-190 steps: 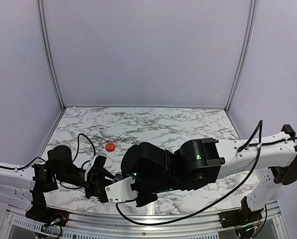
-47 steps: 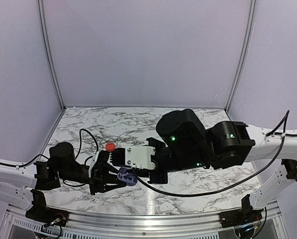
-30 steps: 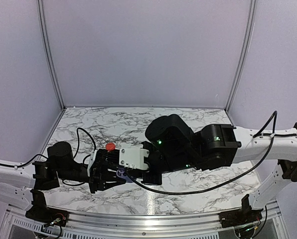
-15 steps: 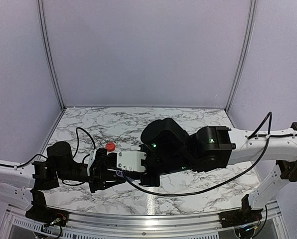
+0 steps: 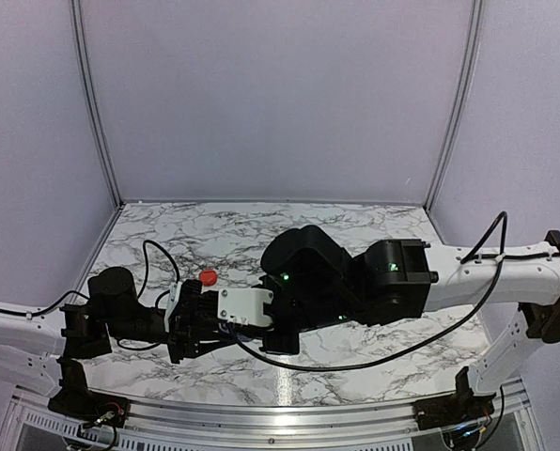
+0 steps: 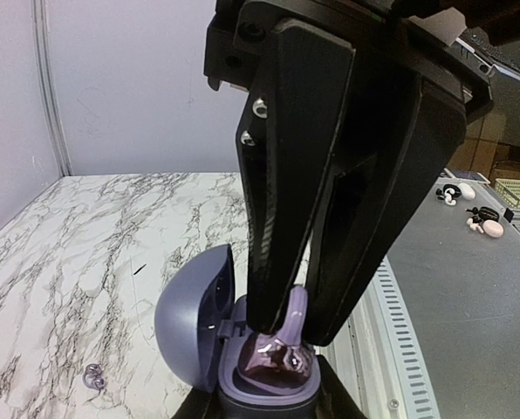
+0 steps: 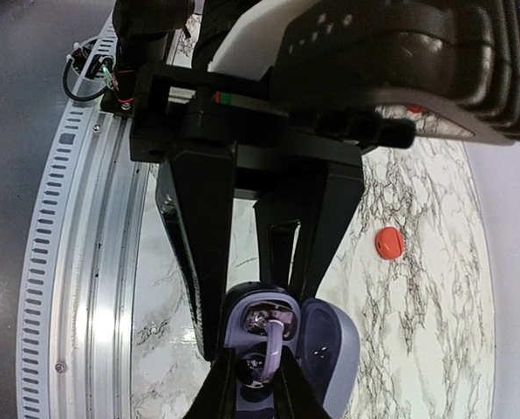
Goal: Insert the wireless bluetooth earbuds into the charging case
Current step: Adjust the left earbud in the left side groove of the charging case.
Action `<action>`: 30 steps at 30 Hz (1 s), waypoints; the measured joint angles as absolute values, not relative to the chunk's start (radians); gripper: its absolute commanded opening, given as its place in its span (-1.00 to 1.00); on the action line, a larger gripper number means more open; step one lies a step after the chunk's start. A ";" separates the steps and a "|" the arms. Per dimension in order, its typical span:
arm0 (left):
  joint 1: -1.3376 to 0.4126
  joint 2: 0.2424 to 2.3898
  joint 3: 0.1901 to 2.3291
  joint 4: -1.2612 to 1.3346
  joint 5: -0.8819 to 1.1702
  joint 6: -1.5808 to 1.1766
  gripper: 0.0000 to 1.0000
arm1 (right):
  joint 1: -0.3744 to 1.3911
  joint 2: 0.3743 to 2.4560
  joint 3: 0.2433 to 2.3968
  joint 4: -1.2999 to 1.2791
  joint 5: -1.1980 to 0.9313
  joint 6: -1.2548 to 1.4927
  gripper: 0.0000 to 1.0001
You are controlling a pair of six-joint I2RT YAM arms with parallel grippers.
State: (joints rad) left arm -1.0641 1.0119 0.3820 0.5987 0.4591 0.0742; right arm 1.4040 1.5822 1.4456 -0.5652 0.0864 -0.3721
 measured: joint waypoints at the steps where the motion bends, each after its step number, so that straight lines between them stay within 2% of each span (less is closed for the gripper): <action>1: -1.064 1.012 0.382 0.599 0.459 0.075 -1.00 | 1.404 1.583 1.447 -0.567 0.085 -0.370 -0.64; 7: -1.064 1.011 0.382 0.600 0.455 0.076 -1.00 | 1.399 1.587 1.456 -0.574 0.060 -0.362 -0.61; 10: -1.064 1.011 0.382 0.601 0.451 0.076 -1.00 | 1.381 1.587 1.456 -0.577 0.019 -0.349 -0.47; 13: -1.064 1.011 0.382 0.601 0.451 0.075 -1.00 | 1.354 1.587 1.456 -0.577 -0.017 -0.337 -0.45; 23: -1.064 1.011 0.382 0.601 0.443 0.075 -1.00 | 1.336 1.575 1.456 -0.577 -0.044 -0.328 -0.51; 30: -1.064 1.011 0.382 0.601 0.443 0.075 -1.00 | 1.335 1.542 1.456 -0.574 -0.067 -0.322 -0.64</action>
State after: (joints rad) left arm -1.0637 1.0115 0.3820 0.6014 0.4435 0.0753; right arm 1.3346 1.5417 1.4559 -0.5743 -0.0666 -0.3222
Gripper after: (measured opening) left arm 0.298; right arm 0.200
